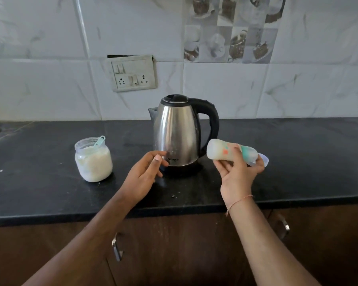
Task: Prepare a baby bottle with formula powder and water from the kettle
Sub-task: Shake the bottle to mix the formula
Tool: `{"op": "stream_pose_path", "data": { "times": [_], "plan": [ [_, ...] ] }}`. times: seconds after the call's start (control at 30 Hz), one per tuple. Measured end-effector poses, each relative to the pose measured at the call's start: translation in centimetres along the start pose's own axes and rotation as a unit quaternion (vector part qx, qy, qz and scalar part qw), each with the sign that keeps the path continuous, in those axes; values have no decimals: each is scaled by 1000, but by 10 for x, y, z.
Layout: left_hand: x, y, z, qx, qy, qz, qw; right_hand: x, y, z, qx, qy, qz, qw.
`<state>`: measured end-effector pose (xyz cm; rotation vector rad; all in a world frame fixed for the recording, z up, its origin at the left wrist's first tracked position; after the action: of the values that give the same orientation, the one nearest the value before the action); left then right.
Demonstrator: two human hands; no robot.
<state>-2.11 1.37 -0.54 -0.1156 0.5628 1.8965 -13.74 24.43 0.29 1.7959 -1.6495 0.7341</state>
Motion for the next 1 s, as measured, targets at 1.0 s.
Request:
{"op": "stream_pose_path", "data": {
  "times": [1.0],
  "plan": [
    [-2, 1, -1, 6, -10, 2, 1000, 4, -3, -2, -2, -72, -23, 997]
  ]
}}
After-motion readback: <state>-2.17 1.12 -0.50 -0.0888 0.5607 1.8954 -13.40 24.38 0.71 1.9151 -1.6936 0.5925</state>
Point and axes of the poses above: each hand's wrist, its own y-axis towards the middle knuckle, its own x-axis out of the palm, z = x × y, the point moved 3 cm from there along y, towards the middle knuckle, and after that the axes turned 3 degrees about -z, right-handed, at the moved point
